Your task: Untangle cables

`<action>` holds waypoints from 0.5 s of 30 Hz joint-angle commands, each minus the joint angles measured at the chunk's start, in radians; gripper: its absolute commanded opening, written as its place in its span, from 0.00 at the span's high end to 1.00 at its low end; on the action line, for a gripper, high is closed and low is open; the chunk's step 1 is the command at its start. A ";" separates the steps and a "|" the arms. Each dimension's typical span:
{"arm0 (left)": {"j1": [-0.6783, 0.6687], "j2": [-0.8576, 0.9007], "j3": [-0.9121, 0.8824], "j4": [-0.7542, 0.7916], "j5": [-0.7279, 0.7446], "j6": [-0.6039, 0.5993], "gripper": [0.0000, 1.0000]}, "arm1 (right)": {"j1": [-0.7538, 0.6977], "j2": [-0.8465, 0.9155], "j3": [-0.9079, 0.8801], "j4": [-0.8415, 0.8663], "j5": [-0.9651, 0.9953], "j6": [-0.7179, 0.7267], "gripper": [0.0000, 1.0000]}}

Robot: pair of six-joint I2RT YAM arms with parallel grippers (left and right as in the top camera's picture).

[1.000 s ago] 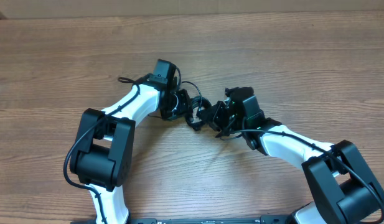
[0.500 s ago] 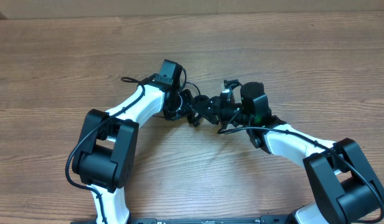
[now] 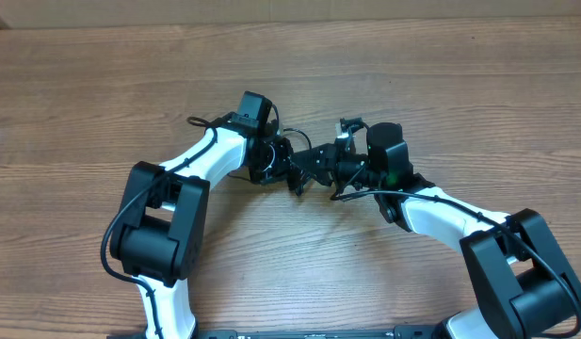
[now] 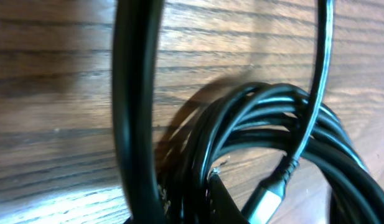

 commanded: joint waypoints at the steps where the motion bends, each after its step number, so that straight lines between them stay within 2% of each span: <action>1: -0.032 0.012 -0.010 -0.014 -0.219 -0.064 0.96 | -0.007 -0.019 0.017 0.120 -0.065 0.131 0.96; 4: -0.047 0.012 -0.010 -0.014 -0.280 -0.092 0.95 | -0.008 -0.019 0.017 0.204 -0.114 0.134 0.96; 8: -0.046 0.012 -0.010 -0.016 -0.294 -0.090 0.96 | -0.030 -0.019 0.017 0.207 -0.163 0.090 0.96; 10: -0.046 0.012 -0.010 -0.017 -0.300 -0.090 0.96 | -0.045 -0.019 0.017 0.159 -0.163 0.021 0.96; 15: -0.046 0.012 -0.010 -0.013 -0.325 -0.032 0.96 | -0.079 -0.019 0.017 -0.083 -0.145 -0.131 0.96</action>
